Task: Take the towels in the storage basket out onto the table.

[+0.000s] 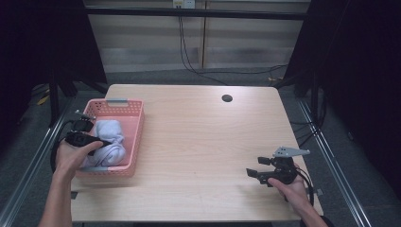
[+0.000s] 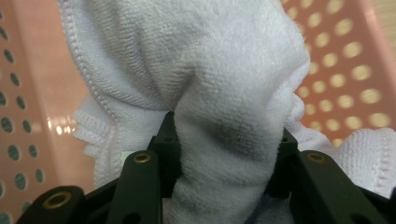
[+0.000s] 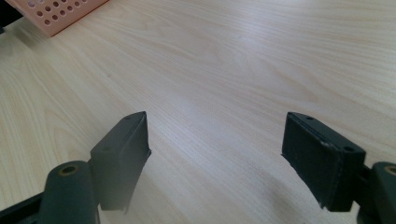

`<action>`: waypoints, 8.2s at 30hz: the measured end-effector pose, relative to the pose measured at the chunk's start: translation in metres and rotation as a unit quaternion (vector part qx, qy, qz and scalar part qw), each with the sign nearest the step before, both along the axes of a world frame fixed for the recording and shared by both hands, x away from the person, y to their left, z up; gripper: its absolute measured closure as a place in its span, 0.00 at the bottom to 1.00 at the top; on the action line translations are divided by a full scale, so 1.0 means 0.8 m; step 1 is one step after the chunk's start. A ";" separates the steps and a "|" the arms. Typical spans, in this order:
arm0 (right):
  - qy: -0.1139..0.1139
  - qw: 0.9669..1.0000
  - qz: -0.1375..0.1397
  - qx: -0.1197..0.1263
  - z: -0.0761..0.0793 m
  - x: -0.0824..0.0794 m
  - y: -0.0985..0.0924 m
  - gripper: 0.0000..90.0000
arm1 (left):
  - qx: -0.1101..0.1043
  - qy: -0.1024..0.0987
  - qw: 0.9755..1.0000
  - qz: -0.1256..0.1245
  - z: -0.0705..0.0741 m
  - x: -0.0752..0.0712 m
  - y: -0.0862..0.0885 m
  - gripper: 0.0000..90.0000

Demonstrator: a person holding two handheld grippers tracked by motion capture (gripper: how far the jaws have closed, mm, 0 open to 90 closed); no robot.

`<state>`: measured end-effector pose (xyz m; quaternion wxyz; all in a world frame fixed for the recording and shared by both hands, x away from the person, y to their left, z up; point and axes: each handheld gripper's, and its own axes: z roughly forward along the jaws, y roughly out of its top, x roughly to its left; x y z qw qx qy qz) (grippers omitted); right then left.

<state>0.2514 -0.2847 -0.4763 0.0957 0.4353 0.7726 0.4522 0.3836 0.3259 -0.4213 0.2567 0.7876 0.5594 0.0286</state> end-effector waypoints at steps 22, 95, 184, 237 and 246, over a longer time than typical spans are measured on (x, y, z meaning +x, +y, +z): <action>0.005 1.000 0.000 0.000 0.000 -0.001 0.001 0.25 | -0.030 -0.071 0.997 -0.005 0.049 -0.013 0.006 0.65; 0.012 1.000 0.003 0.000 0.000 -0.002 0.000 0.25 | -0.068 -0.155 0.966 -0.195 0.124 -0.027 -0.182 0.64; 0.017 0.994 0.104 -0.042 0.012 0.078 0.119 0.78 | -0.152 -0.166 0.959 -0.175 -0.066 -0.078 -0.242 0.86; -0.161 0.983 -0.090 -0.021 0.212 0.167 -0.021 0.91 | -0.226 -0.350 0.892 -0.176 0.127 -0.131 -0.174 0.98; -0.112 0.991 -0.073 -0.024 0.147 0.158 -0.005 0.56 | -0.229 -0.294 0.907 -0.195 0.084 -0.119 -0.201 0.73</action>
